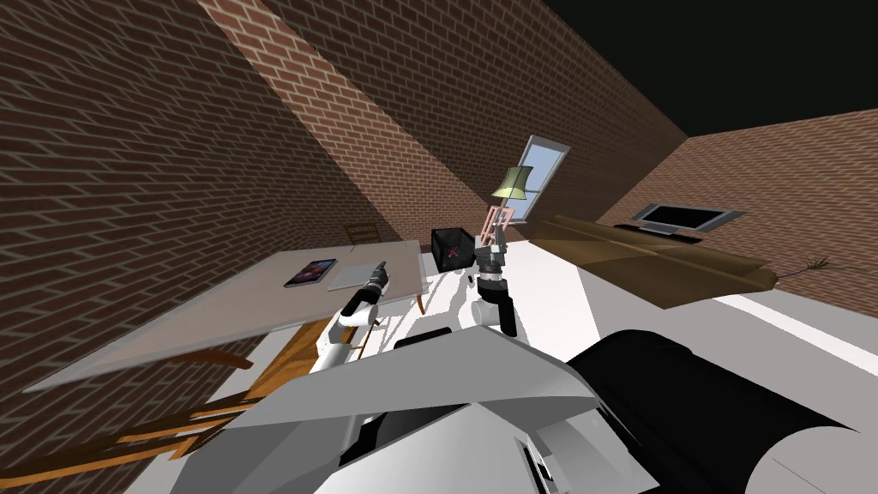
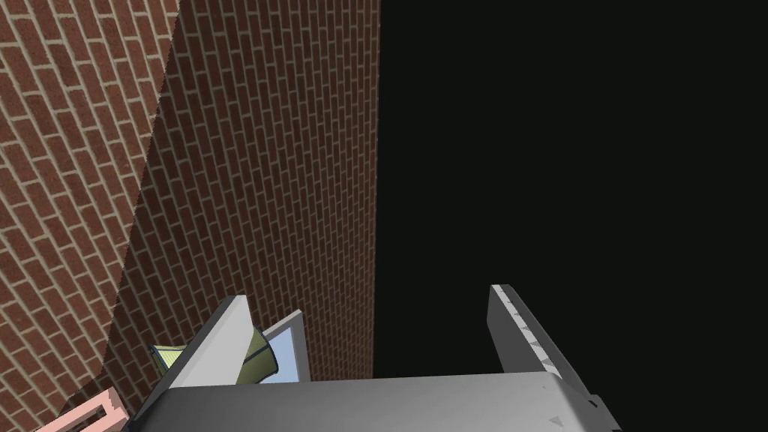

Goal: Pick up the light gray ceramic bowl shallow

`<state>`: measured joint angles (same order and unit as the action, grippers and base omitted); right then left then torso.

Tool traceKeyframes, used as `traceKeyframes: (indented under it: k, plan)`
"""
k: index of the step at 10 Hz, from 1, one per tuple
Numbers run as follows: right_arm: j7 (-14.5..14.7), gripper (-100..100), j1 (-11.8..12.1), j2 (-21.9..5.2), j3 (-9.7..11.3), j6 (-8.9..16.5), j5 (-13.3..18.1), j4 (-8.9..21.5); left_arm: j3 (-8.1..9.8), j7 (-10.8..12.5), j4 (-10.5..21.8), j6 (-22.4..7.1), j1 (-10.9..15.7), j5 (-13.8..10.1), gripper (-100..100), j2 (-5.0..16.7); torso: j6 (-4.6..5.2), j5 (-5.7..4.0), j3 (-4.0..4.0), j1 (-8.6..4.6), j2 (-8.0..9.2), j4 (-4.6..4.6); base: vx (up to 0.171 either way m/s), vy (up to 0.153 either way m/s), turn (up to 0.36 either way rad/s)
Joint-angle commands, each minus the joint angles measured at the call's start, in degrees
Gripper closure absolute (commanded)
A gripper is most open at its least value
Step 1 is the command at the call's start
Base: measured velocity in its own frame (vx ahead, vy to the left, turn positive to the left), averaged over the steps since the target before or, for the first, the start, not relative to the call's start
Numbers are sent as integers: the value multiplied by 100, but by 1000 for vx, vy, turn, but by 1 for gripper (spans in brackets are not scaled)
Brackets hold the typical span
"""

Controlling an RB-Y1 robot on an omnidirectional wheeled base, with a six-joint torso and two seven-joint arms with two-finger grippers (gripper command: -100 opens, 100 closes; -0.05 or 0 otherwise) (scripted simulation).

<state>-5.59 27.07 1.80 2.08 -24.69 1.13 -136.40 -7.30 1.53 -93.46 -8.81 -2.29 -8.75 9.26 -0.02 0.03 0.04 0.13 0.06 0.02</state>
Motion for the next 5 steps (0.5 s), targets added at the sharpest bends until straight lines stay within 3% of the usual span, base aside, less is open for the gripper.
traceKeyframes:
  k: [1, 2, 5]
  plan:
    - [0, 0, 0, 0, 0, 0, 0, 0, -10, 3, 250, -120, 119, -14, -100, 7, 0, 0, 0, 0, 0, 0, -21, 30, -24]
    - [0, 0, 0, 0, 0, 0, 0, 0, -31, -3, 475, -335, 285, -22, -100, 7, 0, 0, 0, 0, -1, 0, -15, 42, -37]
    - [0, 0, 0, 0, 0, 0, 0, 0, -47, -15, 846, -544, 451, -26, -100, 10, 0, 0, -1, 2, -2, 0, -14, 33, -31]
